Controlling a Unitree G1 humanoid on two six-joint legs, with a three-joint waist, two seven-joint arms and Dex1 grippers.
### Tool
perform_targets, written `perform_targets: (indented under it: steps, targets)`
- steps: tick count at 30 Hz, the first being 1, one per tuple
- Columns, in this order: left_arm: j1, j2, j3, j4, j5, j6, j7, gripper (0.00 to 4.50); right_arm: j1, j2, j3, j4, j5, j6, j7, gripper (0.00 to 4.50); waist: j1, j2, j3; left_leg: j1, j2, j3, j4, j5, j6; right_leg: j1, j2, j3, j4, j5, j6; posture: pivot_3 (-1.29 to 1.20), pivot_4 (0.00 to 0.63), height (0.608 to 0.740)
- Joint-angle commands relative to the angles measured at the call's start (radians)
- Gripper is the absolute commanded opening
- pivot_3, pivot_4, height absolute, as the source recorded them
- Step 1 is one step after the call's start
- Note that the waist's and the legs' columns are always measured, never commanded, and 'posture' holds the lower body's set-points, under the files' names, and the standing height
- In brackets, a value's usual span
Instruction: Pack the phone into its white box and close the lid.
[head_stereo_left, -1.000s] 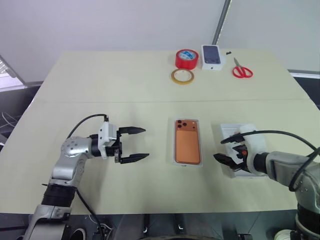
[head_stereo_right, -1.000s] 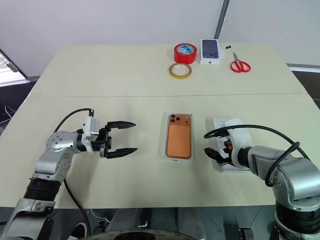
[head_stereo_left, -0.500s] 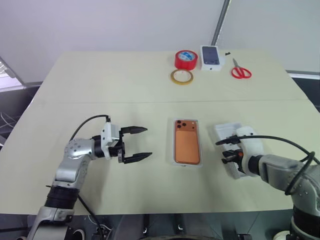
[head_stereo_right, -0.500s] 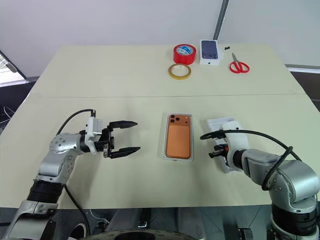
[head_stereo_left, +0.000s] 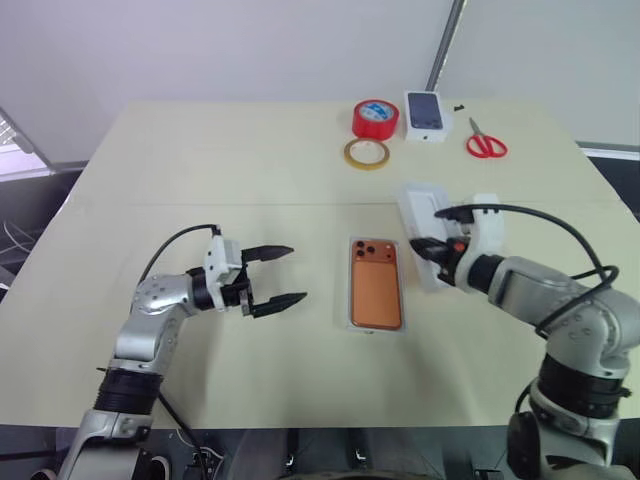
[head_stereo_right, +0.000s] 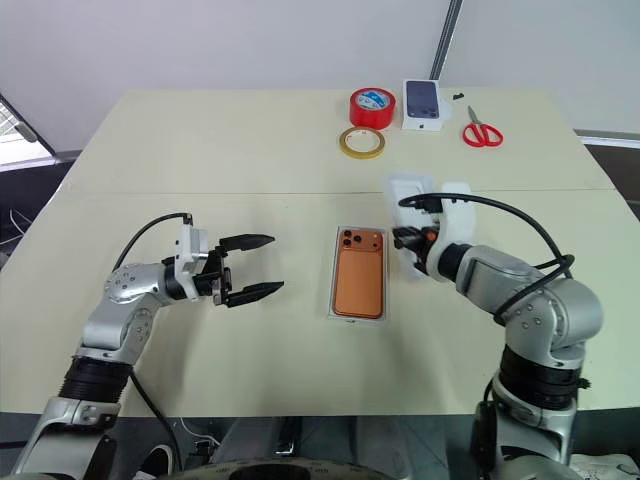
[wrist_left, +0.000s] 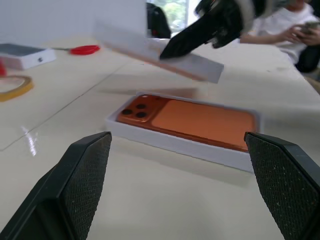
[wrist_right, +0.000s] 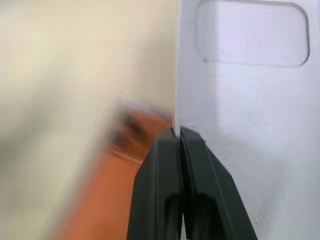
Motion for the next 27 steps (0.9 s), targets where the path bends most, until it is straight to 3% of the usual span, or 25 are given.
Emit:
perform_targets:
  steps: [1,4,8,13,18,20,27]
  targets:
    - [-0.018,-0.019,0.016,-0.037,-0.006,0.035,0.071,4.49,-0.047,0.068,-0.053,0.009,0.103,-0.081,0.017,0.05,0.000,0.000,0.000,0.000,0.000,0.000,0.000,0.000,0.000,0.000,0.000,0.000,0.000,0.000,0.000,0.00,0.150,0.740]
    - [-0.016,-0.030,0.016,-0.062,-0.026,0.085,0.104,4.49,-0.074,0.155,-0.087,0.022,0.263,-0.074,-0.015,0.05,-0.003,0.000,0.000,0.000,0.000,0.000,0.000,0.000,0.000,-0.001,0.000,0.000,0.001,0.000,0.000,0.00,0.150,0.740]
    - [-0.022,-0.029,0.018,-0.077,-0.023,0.107,0.123,4.49,-0.012,0.175,-0.064,0.005,0.561,-0.021,-0.107,0.05,-0.002,0.001,0.000,0.000,0.000,0.000,0.000,0.000,0.000,-0.001,0.000,0.000,0.001,0.000,0.000,0.00,0.150,0.740]
    - [-0.044,-0.020,0.035,-0.073,-0.040,0.136,0.125,4.49,0.120,0.112,0.067,-0.009,0.838,-0.080,-0.285,0.05,-0.002,0.001,0.001,0.000,0.000,0.000,0.000,0.000,0.000,-0.001,-0.001,0.000,0.000,0.000,0.000,0.00,0.150,0.740]
    - [-0.034,-0.018,0.057,-0.107,-0.080,0.172,0.139,4.49,0.149,-0.006,0.179,0.037,1.097,-0.206,-0.398,0.05,-0.007,0.001,0.001,0.000,0.000,0.000,0.000,0.000,0.000,-0.001,-0.001,0.000,0.000,0.000,0.000,0.00,0.150,0.740]
    - [-0.025,-0.016,0.062,-0.127,-0.097,0.185,0.141,4.49,0.164,0.010,0.213,0.076,1.162,-0.279,-0.470,0.05,-0.007,0.001,0.001,0.000,0.000,0.000,0.000,0.000,0.000,-0.001,-0.001,0.000,0.000,0.000,0.000,0.00,0.150,0.740]
    - [0.026,-0.014,0.066,-0.196,-0.112,0.182,0.142,4.49,0.192,-0.026,0.278,0.124,1.175,-0.310,-0.460,0.05,-0.003,0.001,0.001,-0.001,0.001,0.000,0.000,0.000,0.000,-0.001,-0.001,0.000,0.000,0.000,0.000,0.00,0.150,0.740]
